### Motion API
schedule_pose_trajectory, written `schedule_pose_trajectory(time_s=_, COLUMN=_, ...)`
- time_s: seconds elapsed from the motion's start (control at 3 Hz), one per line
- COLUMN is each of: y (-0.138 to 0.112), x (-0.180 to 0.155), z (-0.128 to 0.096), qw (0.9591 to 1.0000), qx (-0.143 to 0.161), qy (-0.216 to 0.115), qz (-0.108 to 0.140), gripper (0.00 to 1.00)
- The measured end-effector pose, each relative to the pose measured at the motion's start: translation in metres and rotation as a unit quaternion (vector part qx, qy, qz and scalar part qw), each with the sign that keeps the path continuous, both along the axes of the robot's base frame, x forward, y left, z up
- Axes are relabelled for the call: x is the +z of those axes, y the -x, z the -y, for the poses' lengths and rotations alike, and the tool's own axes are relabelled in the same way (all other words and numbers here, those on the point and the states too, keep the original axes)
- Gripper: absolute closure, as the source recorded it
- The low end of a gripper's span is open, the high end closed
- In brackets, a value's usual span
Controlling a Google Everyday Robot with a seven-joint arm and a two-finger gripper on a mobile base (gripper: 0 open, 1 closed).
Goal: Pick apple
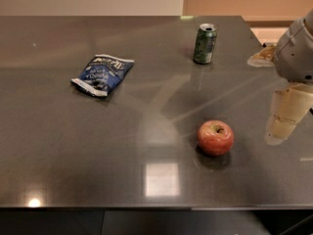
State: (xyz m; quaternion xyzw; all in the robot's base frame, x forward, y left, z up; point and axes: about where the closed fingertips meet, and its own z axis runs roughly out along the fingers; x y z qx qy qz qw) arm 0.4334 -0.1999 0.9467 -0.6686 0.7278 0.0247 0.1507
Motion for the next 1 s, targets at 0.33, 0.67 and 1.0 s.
schedule_pose_trajectory(time_s=0.33, y=0.013, x=-0.026, z=-0.01, qw=0.9986, qx=0.026, qy=-0.032, qz=-0.032, gripper=0.0)
schedule_pose_trajectory(time_s=0.67, y=0.022, x=-0.044, z=-0.023, qw=0.9958, qx=0.045, qy=-0.061, qz=-0.051, gripper=0.0)
schedule_pose_trajectory(time_s=1.0, y=0.026, x=-0.059, z=-0.034, qw=0.9926, qx=0.056, qy=-0.085, qz=-0.065, gripper=0.0)
